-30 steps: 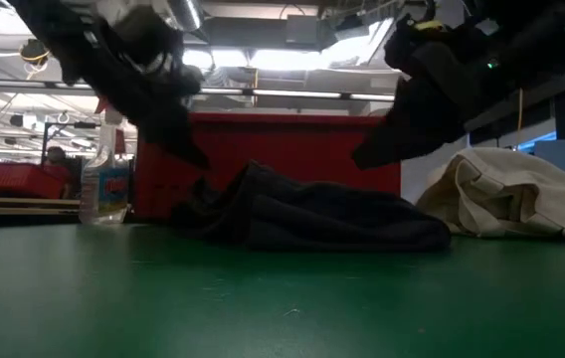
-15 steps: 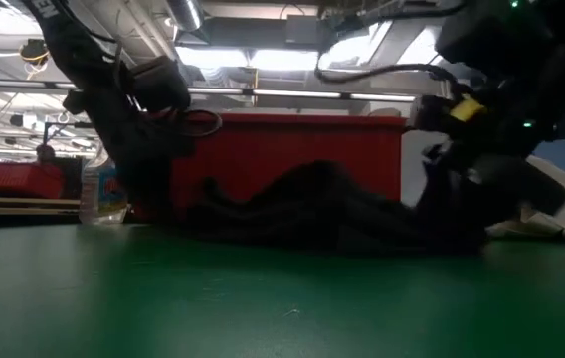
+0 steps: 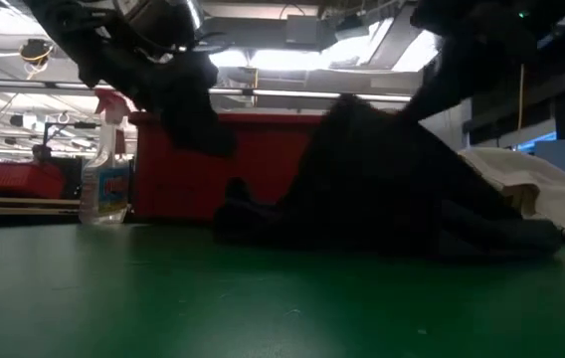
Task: Fold Laundry from Bin
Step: Fold the black shorts
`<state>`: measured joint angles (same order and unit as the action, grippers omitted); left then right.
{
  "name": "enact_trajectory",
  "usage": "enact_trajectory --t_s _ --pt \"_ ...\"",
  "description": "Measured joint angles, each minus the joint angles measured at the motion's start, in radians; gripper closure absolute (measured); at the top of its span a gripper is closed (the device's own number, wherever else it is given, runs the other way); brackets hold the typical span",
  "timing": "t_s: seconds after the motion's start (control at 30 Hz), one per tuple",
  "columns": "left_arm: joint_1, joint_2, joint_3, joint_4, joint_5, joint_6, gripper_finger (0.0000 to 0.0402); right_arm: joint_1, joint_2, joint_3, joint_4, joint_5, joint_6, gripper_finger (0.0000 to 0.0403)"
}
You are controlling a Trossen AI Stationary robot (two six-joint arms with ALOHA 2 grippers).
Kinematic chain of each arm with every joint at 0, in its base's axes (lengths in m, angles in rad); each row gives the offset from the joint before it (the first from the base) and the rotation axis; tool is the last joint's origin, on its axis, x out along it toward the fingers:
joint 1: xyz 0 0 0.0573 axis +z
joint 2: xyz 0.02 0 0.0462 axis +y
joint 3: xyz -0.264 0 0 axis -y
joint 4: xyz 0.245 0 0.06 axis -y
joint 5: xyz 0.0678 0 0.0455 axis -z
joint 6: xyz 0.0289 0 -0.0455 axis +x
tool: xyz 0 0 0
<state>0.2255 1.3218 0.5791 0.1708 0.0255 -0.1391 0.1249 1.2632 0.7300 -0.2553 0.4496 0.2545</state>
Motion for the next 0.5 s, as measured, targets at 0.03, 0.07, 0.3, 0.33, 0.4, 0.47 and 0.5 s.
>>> enact_trajectory --t_s 0.03,0.07,0.3,0.33,0.4,0.47,0.5 --pt "0.000 0.012 -0.002 -0.007 -0.001 0.027 0.0207 0.000 0.002 -0.023 0.041 -0.022 0.016 0.0150" --pt "0.000 0.026 -0.004 -0.012 -0.004 0.055 0.0207 0.000 0.005 -0.042 0.060 -0.053 0.037 0.0150" --pt "0.000 0.094 -0.003 -0.036 -0.010 0.166 0.0207 0.002 -0.004 -0.066 -0.129 -0.222 0.165 0.0150" --pt "0.002 0.105 -0.003 -0.027 -0.016 0.181 0.0207 0.004 -0.004 -0.066 -0.131 -0.250 0.172 0.0150" --pt "0.008 0.132 -0.003 0.007 -0.036 0.214 0.0207 0.007 -0.003 -0.066 -0.103 -0.262 0.176 0.0150" --pt "0.021 0.166 -0.004 0.062 -0.042 0.237 0.0207 0.007 0.012 -0.064 -0.012 -0.238 0.177 0.0150" --pt "0.028 0.190 -0.003 0.105 -0.040 0.239 0.0207 0.006 0.023 -0.064 0.025 -0.200 0.186 0.0150"
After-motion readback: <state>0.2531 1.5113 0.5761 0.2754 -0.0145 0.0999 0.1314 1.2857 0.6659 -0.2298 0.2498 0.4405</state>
